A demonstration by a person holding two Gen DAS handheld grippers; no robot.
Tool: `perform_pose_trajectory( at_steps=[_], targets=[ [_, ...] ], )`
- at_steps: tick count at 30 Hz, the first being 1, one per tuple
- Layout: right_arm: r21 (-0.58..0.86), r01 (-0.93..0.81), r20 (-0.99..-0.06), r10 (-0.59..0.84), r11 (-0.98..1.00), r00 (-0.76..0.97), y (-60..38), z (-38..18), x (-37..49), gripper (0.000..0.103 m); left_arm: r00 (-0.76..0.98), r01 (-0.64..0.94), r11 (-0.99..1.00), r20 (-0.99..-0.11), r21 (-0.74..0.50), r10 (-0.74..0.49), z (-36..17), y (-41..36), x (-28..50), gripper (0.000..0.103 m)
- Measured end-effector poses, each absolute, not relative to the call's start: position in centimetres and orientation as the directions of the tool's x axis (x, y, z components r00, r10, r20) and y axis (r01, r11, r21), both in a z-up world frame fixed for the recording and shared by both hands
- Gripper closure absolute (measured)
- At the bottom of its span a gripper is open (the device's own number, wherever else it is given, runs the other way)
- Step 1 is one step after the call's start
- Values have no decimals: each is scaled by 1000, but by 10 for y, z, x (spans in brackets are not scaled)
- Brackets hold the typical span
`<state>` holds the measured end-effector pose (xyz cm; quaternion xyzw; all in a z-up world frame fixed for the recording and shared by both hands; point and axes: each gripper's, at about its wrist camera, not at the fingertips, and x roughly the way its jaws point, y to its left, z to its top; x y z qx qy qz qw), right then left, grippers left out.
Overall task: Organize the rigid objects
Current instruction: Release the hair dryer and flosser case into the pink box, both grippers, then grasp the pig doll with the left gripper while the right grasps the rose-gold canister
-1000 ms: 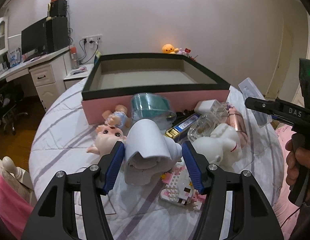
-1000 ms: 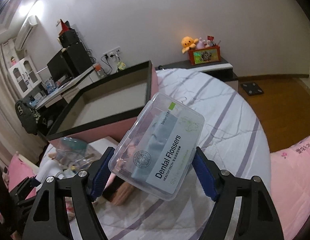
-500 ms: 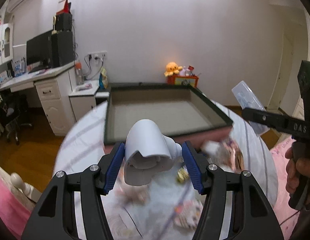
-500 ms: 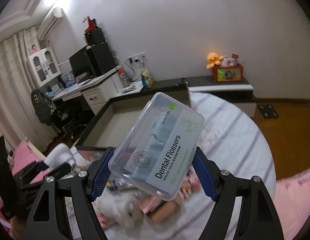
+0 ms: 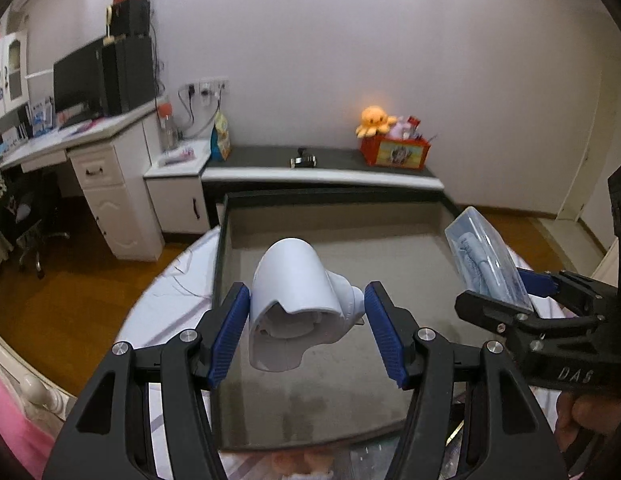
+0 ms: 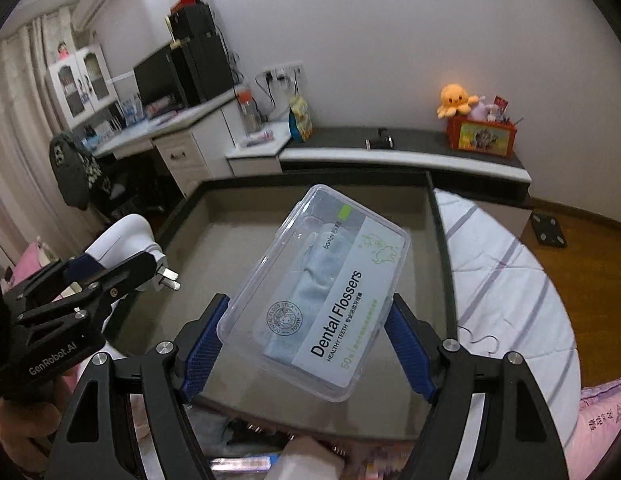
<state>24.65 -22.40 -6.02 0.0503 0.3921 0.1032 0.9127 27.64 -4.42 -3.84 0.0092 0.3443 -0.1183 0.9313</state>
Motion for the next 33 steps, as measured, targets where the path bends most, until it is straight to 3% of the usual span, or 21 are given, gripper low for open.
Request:
perform_pose_trajectory(
  at_steps=[5, 7, 8, 10, 13, 33],
  targets=[
    [142, -124, -743, 189, 982, 642, -222, -70, 258, 22, 707, 208, 977, -684, -40, -178, -52, -53, 288, 41],
    [130, -114, -750, 172, 985, 639, -222, -71, 256, 18, 709, 199, 979, -684, -36, -169, -51, -52, 286, 32],
    [125, -110, -752, 167, 986, 638, -222, -70, 255, 14, 716, 194, 981, -679, -30, -162, -49, -51, 283, 23],
    [112, -94, -750, 146, 989, 646, -222, -67, 252, 0, 736, 167, 986, -664, -10, -131, -45, -47, 276, 15],
    [121, -82, -720, 144, 989, 679, -225, -57, 239, 0, 752, 155, 987, -644, -39, -144, -38, -35, 264, 1],
    [153, -100, -520, 166, 983, 838, -227, 8, 69, 0, 848, 144, 984, -500, -100, -175, 11, 9, 96, 0]
  ],
)
